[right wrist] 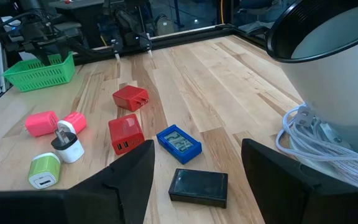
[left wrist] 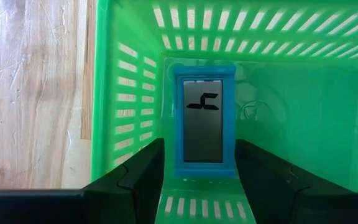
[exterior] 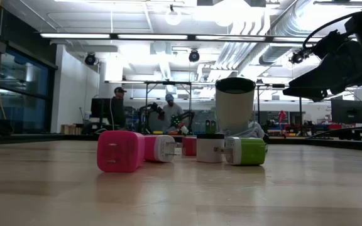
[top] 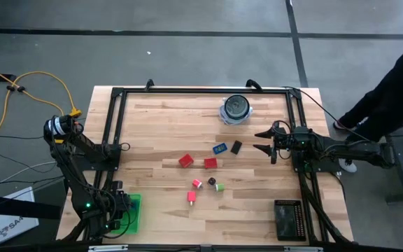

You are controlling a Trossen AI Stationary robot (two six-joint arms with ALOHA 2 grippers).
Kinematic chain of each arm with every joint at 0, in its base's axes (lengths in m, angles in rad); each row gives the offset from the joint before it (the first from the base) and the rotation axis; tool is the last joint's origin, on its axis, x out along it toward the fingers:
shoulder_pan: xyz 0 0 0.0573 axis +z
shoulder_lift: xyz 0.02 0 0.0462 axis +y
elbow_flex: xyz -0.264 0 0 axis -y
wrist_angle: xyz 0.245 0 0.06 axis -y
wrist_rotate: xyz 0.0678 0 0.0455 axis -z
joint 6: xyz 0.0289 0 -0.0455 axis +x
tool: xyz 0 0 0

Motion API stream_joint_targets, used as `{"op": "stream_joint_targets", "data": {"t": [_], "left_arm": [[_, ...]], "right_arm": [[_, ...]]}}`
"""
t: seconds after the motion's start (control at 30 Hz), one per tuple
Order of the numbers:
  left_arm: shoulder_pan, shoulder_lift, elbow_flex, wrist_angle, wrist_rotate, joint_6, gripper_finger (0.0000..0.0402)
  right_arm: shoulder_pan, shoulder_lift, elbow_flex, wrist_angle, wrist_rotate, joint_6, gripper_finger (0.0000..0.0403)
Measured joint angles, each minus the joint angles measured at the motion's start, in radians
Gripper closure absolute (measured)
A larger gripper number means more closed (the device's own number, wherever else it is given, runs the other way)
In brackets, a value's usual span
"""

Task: Pick & Place Office items
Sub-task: Put the blue digital timer into the green bin

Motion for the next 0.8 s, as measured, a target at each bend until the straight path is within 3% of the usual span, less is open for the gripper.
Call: {"op": "stream_joint_targets", "data": {"t": [0.8], "left_arm": [[0.000, -0.057, 0.000, 0.000, -0.011, 0.001, 0.0212]], "right_arm": [[0.000, 0.000, 0.000, 0.000, 0.000, 0.000, 0.0174]]}}
